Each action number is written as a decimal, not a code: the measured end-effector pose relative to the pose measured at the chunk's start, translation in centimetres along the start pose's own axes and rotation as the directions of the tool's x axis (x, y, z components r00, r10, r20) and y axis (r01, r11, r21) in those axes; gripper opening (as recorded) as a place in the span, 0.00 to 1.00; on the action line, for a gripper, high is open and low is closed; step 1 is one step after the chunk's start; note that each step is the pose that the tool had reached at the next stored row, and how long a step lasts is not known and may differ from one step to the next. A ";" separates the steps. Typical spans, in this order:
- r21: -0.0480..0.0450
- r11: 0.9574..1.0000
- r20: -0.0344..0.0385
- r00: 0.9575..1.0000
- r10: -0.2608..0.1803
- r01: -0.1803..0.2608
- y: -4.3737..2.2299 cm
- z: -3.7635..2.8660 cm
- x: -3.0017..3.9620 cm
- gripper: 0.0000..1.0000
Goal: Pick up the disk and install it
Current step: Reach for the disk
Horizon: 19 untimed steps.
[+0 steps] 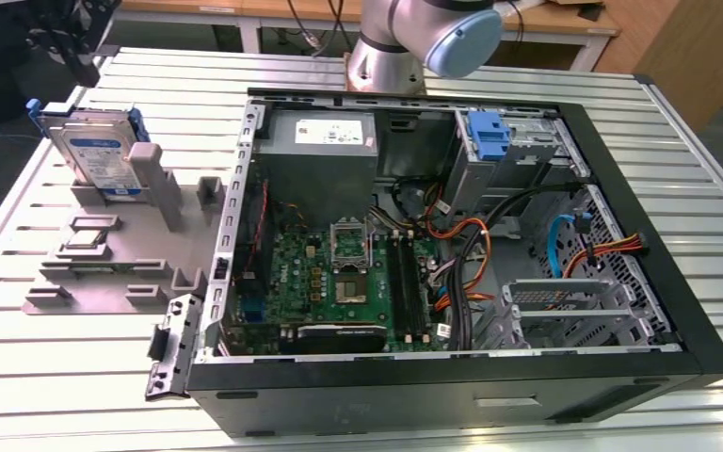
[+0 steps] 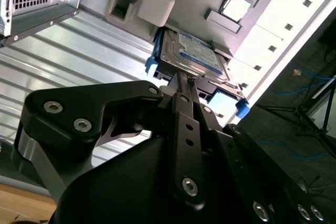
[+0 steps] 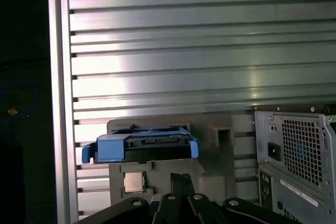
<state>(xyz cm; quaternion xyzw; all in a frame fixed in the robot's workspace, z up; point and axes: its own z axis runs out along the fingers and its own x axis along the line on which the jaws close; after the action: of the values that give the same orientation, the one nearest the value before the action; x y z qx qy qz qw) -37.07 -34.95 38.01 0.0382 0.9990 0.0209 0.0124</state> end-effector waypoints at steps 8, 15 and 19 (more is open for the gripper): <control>0.000 1.000 0.000 1.000 0.000 0.000 0.52 0.28 1.71 0.10; 0.000 1.000 0.000 1.000 0.000 0.000 0.76 0.48 3.29 0.10; 0.000 1.000 0.000 1.000 0.000 0.000 0.88 0.59 4.11 0.10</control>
<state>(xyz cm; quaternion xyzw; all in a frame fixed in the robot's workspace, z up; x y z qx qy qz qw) -41.09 -33.73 37.36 0.0383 0.9990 0.0209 0.0123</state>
